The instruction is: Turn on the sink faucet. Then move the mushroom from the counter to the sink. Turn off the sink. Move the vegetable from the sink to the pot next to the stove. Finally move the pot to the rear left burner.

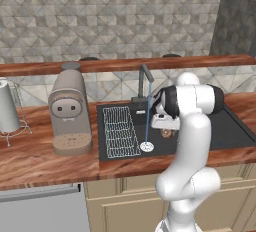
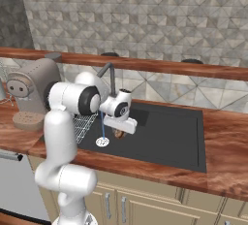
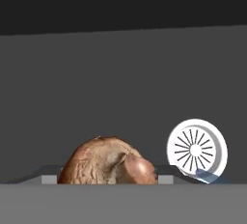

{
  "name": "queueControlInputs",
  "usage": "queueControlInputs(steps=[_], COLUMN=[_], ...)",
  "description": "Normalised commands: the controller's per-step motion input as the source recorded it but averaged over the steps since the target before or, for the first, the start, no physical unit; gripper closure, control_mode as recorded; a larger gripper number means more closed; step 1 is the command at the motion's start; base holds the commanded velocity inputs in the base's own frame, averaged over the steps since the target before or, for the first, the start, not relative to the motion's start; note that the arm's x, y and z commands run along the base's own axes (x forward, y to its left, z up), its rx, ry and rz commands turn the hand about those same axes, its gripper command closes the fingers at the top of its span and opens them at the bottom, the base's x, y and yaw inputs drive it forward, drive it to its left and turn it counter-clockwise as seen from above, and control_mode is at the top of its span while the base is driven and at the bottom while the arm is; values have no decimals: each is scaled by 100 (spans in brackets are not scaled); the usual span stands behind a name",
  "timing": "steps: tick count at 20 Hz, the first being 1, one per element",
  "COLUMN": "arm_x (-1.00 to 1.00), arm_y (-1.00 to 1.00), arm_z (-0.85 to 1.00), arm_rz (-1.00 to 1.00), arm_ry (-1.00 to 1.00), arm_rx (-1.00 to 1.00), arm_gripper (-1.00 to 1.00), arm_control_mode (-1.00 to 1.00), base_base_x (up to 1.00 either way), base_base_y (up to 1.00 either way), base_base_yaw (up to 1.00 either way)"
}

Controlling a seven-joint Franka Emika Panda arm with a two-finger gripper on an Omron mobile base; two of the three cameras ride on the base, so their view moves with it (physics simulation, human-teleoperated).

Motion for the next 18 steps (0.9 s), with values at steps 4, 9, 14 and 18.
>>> queueControlInputs(steps=[4, 9, 14, 18], arm_x=[26, 32, 34, 20], arm_y=[1, 0, 0, 0], arm_z=[-26, -27, -28, -20], arm_rz=[3, 1, 0, 0], arm_ry=[0, 0, 0, 0], arm_rx=[0, 0, 0, 0], arm_gripper=[100, 100, 100, 100], arm_control_mode=[-100, -100, -100, -100], base_base_x=[0, 0, 0, 0], base_base_y=[0, 0, 0, 0], base_base_yaw=[0, 0, 0, 0])
